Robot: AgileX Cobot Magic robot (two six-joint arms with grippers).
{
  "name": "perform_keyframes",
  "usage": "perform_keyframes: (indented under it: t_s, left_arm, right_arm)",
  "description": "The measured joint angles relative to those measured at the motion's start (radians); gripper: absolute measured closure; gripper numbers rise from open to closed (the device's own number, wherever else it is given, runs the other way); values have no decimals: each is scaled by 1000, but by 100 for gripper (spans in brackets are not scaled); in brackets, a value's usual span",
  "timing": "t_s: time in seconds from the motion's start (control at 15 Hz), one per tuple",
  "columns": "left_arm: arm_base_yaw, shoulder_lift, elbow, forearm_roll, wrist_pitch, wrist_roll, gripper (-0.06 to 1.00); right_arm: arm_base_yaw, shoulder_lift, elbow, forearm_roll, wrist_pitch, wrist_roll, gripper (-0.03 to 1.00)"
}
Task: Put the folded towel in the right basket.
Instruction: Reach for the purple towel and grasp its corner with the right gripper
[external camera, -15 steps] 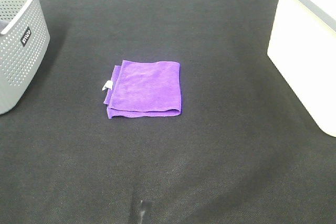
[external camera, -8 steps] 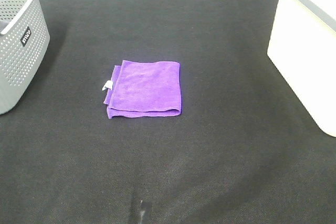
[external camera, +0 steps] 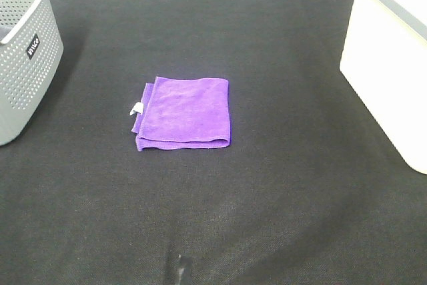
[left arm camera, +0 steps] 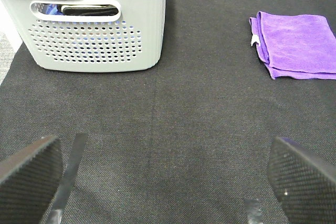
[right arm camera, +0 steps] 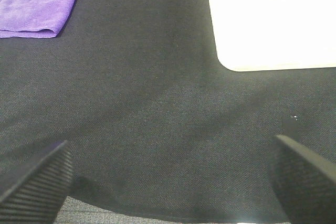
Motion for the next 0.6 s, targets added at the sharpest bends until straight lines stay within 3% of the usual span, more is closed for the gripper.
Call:
perform_keyframes:
  t_s: [0.6]
  left_arm:
    - [0,0,0,0,0,0,-4]
  right_arm:
    - [0,0,0,0,0,0,1]
